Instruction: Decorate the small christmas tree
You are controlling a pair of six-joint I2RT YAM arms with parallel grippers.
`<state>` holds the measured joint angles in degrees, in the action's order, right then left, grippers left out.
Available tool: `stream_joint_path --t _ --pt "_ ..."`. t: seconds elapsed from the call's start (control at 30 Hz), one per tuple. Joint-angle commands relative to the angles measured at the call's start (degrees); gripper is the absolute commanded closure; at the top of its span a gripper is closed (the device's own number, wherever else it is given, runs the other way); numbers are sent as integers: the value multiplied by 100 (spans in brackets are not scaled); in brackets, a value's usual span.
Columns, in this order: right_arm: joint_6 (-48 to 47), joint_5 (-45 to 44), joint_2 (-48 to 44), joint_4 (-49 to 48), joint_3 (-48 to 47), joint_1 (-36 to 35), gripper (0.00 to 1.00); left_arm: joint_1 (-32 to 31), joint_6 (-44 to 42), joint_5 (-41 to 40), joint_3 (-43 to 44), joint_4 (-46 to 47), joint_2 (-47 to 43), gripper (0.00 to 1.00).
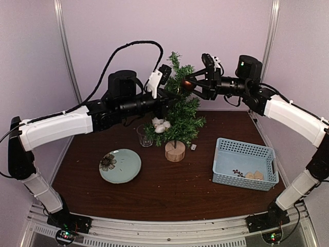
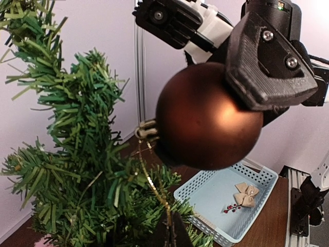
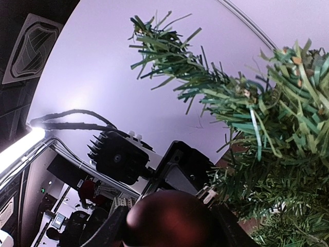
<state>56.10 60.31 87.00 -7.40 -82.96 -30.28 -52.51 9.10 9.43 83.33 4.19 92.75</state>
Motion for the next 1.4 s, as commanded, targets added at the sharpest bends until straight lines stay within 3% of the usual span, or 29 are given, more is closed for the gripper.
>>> stream_joint_path --t 0.0,1.37 --pt "-116 136 -43 -72 -198 -48 71 -11 -38 11 232 183 -195 100" --pt "-312 -144 -15 341 -56 -100 73 181 325 114 797 -796 187 100"
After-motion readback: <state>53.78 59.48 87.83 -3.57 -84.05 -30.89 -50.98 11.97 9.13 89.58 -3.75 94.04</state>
